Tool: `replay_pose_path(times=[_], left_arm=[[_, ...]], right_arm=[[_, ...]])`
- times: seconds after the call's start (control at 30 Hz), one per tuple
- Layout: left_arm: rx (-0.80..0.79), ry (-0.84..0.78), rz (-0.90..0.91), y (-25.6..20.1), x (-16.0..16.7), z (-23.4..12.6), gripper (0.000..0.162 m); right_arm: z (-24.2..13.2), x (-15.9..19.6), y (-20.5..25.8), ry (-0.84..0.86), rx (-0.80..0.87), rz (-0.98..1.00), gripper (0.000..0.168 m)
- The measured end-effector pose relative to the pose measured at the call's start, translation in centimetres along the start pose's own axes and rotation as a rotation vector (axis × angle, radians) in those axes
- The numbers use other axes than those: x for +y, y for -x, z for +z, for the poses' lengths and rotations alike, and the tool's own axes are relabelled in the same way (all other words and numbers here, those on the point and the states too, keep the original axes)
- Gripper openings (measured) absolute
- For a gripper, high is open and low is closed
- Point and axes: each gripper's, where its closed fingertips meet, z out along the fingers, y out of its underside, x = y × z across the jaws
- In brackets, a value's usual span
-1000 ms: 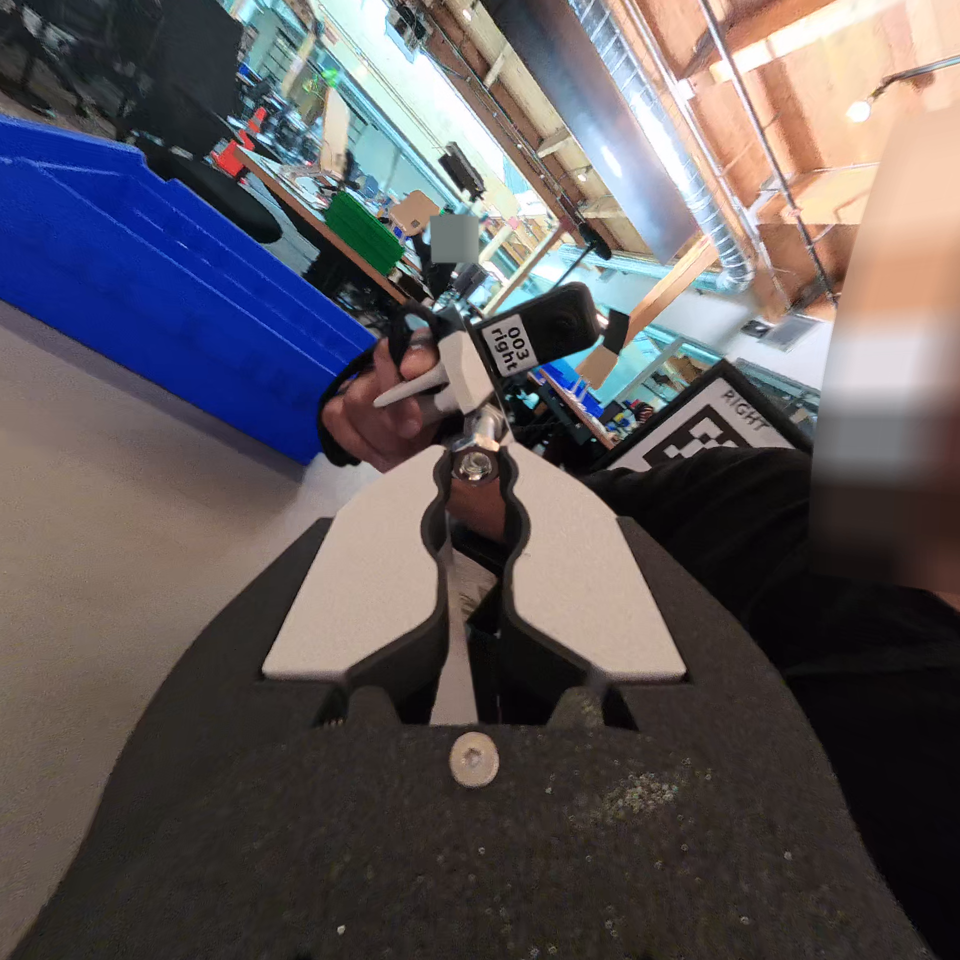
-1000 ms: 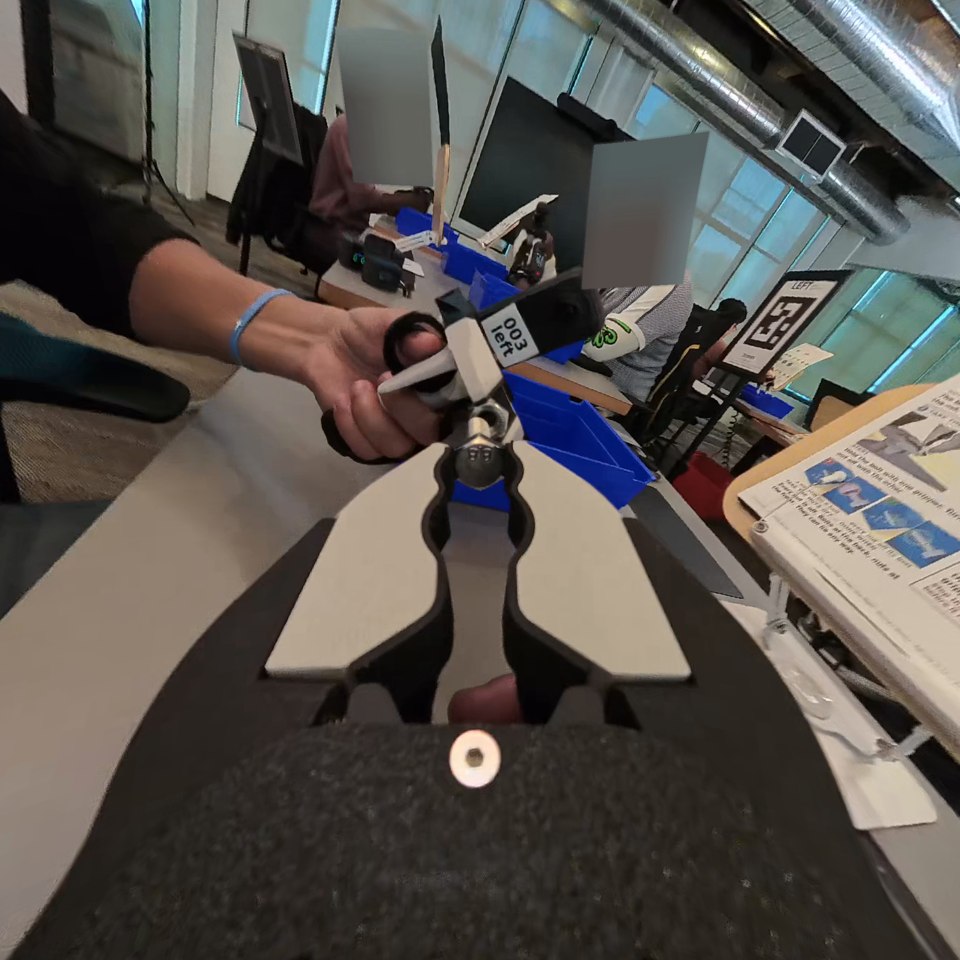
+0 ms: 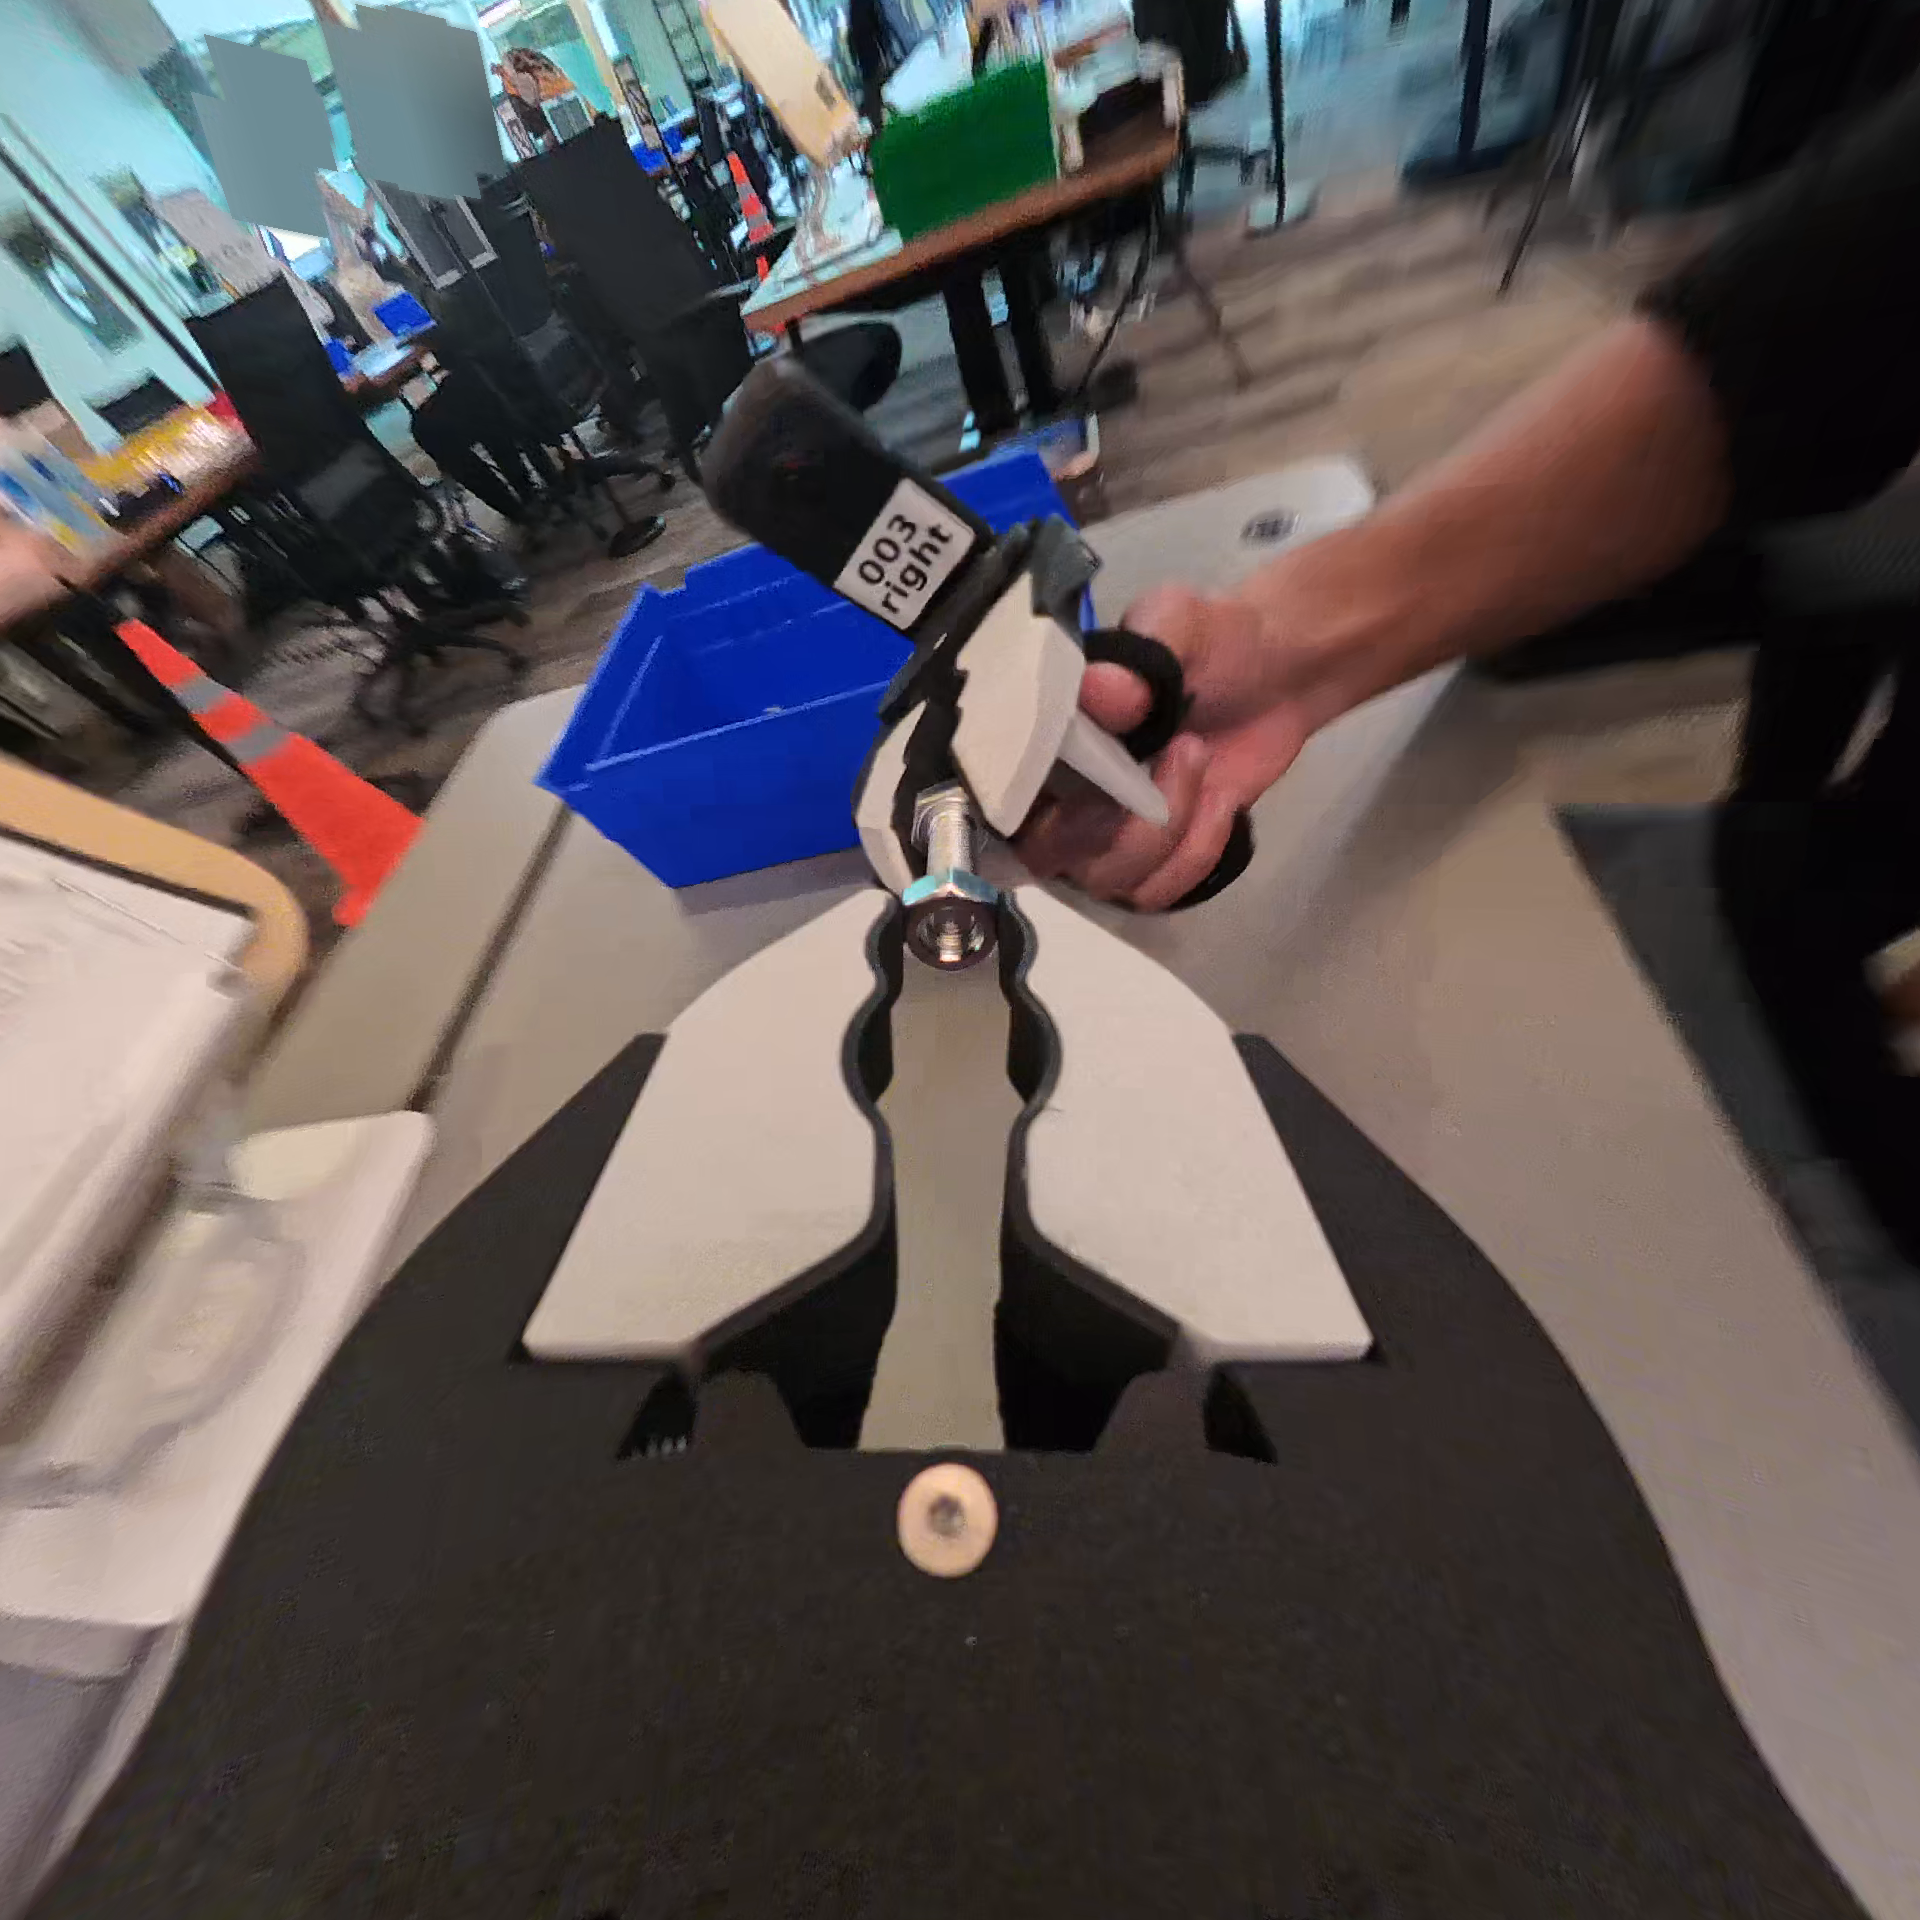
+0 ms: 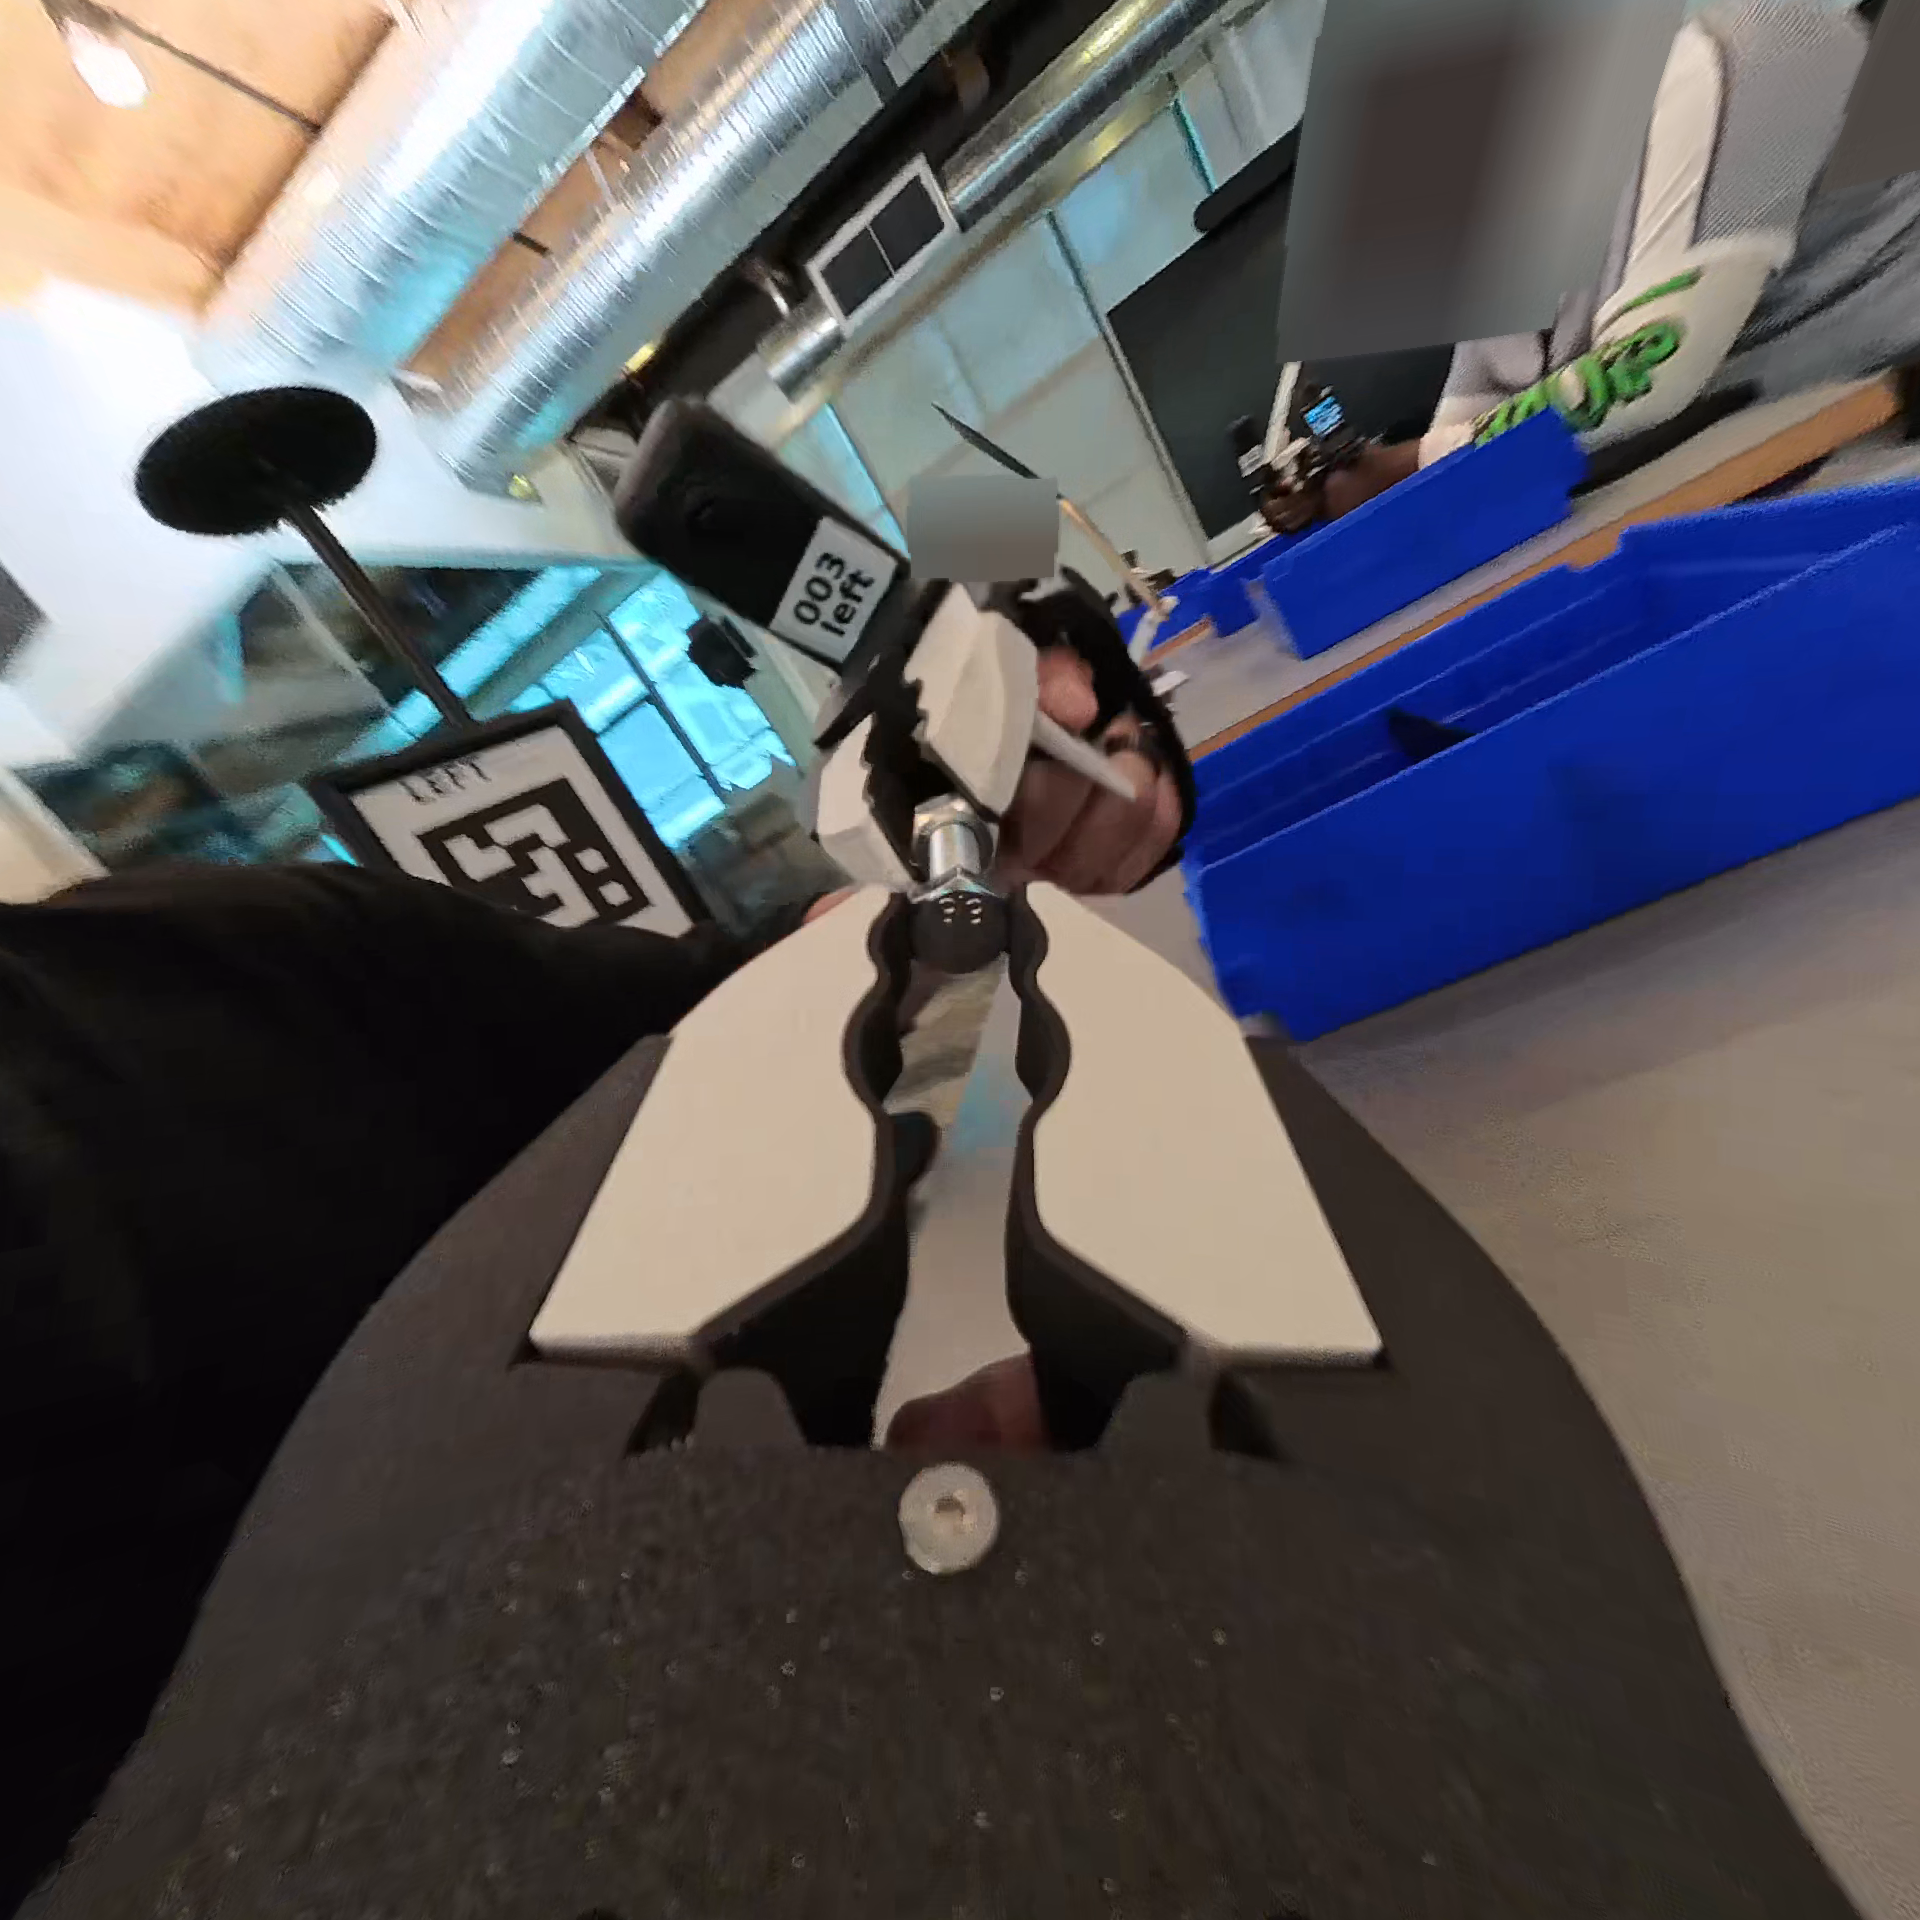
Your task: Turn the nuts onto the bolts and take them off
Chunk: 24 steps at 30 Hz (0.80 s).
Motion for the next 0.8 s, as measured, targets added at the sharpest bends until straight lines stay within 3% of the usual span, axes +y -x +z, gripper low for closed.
replay_pose_path(times=[0.2,0.33,0.5,0.63,0.7,0.8], left_arm=[[0.008,0.235,0.355,0.0,0.9,-0.3,0.016],[0.037,0.290,0.313,0.6,1.2,0.0,0.020],[0.017,0.225,0.215,1.2,0.4,0.0,0.028],[-0.007,0.130,0.043,1.6,0.0,-0.5,0.033],[-0.067,0.086,-0.181,2.4,0.9,-0.2,0.035],[0.008,-0.043,-0.514,0.4,2.2,1.2,0.056]], right_arm=[[0.4,0.6,-0.5,-0.043,-0.124,0.351,0.018],[0.2,0.3,-1.1,-0.114,-0.170,0.437,0.018],[-0.3,-0.1,-1.4,-0.133,-0.159,0.423,0.018],[-1.3,-0.7,-2.0,-0.158,-0.115,0.379,0.018],[-1.6,-0.9,-2.3,-0.151,-0.049,0.271,0.018],[-1.9,-1.3,-2.3,-0.122,0.045,0.079,0.018]])
